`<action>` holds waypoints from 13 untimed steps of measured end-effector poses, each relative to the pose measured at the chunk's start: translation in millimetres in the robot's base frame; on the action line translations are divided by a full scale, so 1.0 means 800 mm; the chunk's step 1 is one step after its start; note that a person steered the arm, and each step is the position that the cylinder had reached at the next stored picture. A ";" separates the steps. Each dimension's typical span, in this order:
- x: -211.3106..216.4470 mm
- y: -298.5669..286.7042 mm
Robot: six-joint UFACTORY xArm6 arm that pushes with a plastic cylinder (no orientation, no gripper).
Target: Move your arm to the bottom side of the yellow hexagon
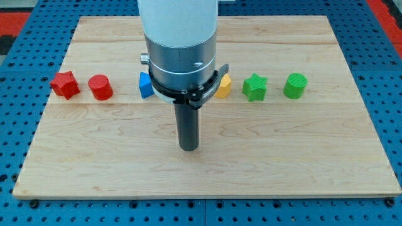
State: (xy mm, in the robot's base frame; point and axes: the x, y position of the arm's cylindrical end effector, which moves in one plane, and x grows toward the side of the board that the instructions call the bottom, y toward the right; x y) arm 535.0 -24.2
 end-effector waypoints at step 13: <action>-0.128 0.340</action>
State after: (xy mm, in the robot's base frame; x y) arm 432.5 247.7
